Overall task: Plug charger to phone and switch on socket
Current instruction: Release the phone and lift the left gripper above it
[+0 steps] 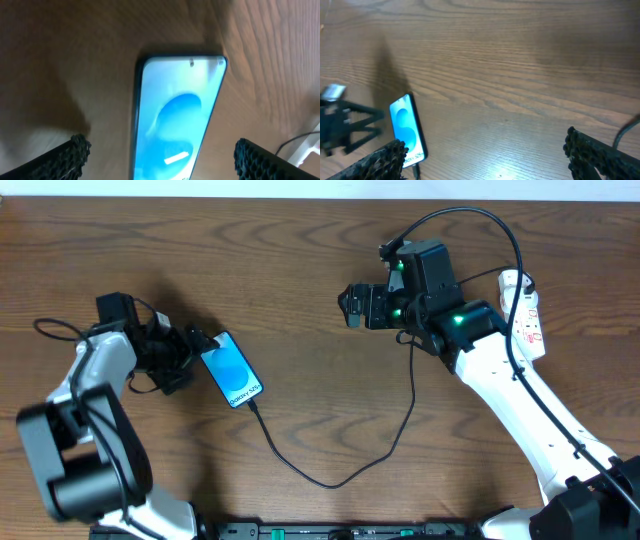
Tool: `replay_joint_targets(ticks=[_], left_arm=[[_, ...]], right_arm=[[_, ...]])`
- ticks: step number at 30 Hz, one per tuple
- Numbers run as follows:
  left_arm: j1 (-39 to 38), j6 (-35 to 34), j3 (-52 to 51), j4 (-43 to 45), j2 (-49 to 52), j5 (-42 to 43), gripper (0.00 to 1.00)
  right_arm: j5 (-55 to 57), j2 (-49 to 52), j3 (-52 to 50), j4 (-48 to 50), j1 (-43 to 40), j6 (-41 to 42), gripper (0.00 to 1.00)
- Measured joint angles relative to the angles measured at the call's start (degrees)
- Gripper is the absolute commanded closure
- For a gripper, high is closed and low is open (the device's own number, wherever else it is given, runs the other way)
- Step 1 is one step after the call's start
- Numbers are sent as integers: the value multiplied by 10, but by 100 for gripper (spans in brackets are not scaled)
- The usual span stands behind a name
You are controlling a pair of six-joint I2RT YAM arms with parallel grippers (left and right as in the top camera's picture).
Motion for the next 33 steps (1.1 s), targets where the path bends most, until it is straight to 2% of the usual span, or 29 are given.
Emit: replay_joint_targets(ticks=[7, 19, 25, 33], left_arm=[[-9, 86, -1, -63, -154, -24, 5], [-103, 195, -1, -75, -348, -47, 5], [-137, 209, -1, -75, -387, -74, 5], [-139, 214, -1, -75, -389, -85, 5]], right_arm=[[15, 0, 0, -2, 0, -1, 1], [23, 0, 0, -39, 0, -2, 1], [23, 0, 0, -49, 0, -2, 1], [23, 0, 0, -54, 0, -2, 1]])
